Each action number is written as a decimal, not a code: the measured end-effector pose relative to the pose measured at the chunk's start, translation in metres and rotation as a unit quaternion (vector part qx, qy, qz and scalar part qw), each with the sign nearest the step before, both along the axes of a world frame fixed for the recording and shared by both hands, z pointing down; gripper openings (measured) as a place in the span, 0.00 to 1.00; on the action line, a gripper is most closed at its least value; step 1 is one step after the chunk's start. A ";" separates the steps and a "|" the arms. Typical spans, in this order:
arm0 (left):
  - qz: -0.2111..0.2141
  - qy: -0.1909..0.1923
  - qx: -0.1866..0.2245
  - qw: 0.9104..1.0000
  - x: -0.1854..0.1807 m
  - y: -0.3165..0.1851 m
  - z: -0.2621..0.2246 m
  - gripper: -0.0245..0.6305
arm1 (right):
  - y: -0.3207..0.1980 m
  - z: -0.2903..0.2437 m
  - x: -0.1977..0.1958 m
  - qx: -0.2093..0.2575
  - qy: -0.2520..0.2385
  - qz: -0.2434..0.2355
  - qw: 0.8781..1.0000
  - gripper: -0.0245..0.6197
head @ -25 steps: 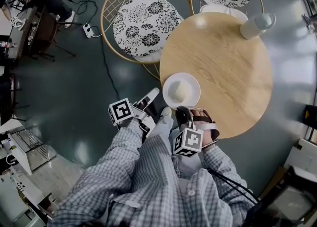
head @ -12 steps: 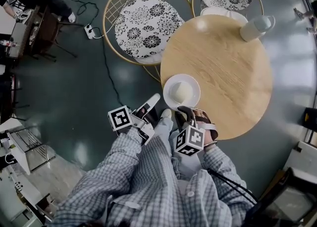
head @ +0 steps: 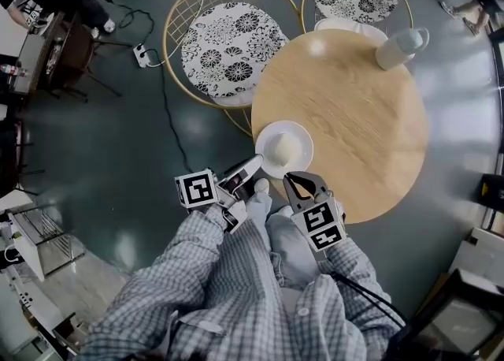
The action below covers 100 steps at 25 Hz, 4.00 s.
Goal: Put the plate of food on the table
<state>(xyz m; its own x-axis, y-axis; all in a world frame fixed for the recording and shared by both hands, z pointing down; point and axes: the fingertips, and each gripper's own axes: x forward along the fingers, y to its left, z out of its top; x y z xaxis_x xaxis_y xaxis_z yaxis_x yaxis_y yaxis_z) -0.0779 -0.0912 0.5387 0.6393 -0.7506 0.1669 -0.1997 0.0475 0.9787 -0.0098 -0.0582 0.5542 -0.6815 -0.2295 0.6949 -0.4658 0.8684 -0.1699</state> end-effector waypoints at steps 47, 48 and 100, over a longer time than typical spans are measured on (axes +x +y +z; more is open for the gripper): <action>0.186 -0.202 0.275 0.921 0.103 0.002 -0.170 0.05 | -0.041 -0.176 0.090 0.118 -0.228 0.222 0.941 0.06; 0.187 -0.203 0.276 0.921 0.103 0.002 -0.170 0.05 | -0.040 -0.176 0.089 0.116 -0.227 0.221 0.941 0.06; 0.217 -0.179 0.251 0.926 0.111 0.012 -0.160 0.05 | -0.035 -0.154 0.083 0.069 -0.218 0.233 0.945 0.06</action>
<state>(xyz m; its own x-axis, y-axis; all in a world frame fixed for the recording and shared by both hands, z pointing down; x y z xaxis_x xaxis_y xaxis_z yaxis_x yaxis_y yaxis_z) 0.0334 -0.0788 0.3785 0.8698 -0.4770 0.1258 -0.4095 -0.5559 0.7234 0.0735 -0.0937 0.3998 -0.6995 -0.6426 0.3126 -0.7143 0.6145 -0.3349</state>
